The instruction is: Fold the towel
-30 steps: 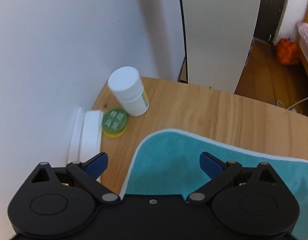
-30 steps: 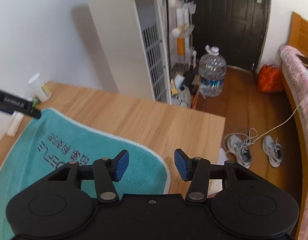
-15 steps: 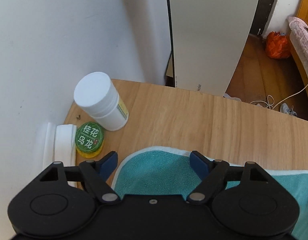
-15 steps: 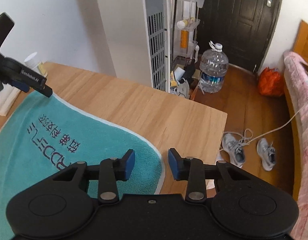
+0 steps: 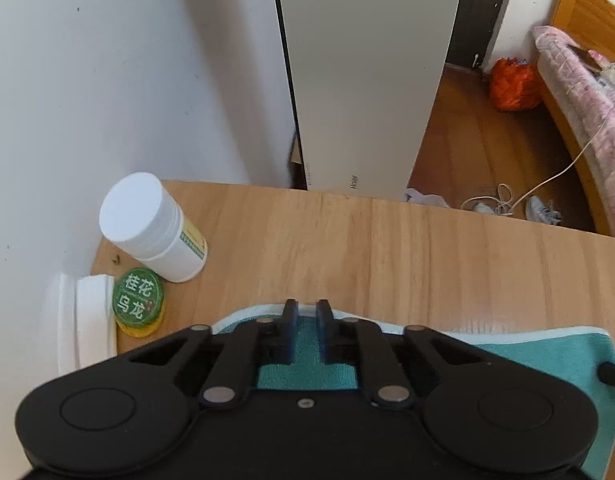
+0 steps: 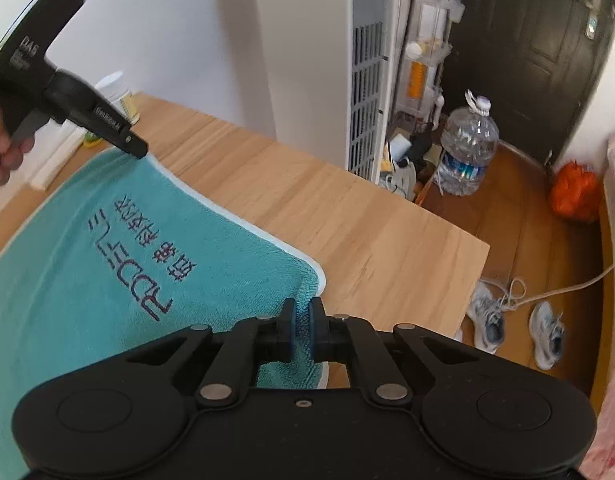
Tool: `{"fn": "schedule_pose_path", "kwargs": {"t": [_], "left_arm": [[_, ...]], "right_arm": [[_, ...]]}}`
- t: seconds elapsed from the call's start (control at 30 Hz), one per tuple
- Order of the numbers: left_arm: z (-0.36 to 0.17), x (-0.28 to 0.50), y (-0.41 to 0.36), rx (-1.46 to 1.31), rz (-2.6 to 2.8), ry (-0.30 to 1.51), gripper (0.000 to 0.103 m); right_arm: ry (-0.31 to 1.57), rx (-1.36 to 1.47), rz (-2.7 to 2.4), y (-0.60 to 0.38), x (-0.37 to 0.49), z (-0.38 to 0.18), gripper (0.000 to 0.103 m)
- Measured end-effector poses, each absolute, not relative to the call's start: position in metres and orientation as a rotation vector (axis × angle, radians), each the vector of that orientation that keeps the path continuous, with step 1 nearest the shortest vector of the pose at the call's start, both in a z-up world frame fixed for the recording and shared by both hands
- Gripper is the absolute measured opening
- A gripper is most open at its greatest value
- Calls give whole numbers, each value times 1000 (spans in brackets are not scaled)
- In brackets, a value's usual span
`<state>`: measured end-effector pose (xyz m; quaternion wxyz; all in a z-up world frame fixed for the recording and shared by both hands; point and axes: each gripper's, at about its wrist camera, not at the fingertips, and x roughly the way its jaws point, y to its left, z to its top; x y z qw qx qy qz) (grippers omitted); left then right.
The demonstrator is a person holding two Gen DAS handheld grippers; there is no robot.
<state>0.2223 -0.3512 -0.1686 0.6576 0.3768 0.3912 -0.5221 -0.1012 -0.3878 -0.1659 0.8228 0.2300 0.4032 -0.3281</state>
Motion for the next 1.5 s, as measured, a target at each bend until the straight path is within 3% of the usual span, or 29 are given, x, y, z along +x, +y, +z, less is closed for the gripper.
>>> {"fn": "schedule_pose_path", "kwargs": {"t": [0.13,0.43,0.5,0.63,0.77,0.8,0.87,0.97,1.27,1.5], "left_arm": [[-170,225,-357,838,-1132,882,0],[-156,234,-349,753,-1095,896,1],[-156,236,-351,779,-1045,893,5],[-166,234,-352,849,-1042,882,37],[-178,230,-356,890,-1069,890,42],[-179,233,-358,876,-1076,921,40],[-181,241,-363,823,-1090,1014,21],[-182,240,-355,846,-1117,1007,5],[-184,225,-339,849,-1060,905,4],[-135,215,-292,659,-1014,816,4]], "right_arm": [[823,518,-667,-390,-108,-159,5],[788,538,-628,-388,-117,-150,5],[789,530,-626,-388,-116,-150,5],[802,530,-617,-389,-114,-152,5],[814,523,-618,-390,-114,-156,5],[819,528,-619,-392,-114,-157,5],[825,529,-621,-393,-115,-159,5],[826,550,-617,-396,-116,-160,5],[763,544,-568,-392,-125,-144,5],[684,483,-474,-361,-139,-114,5]]}}
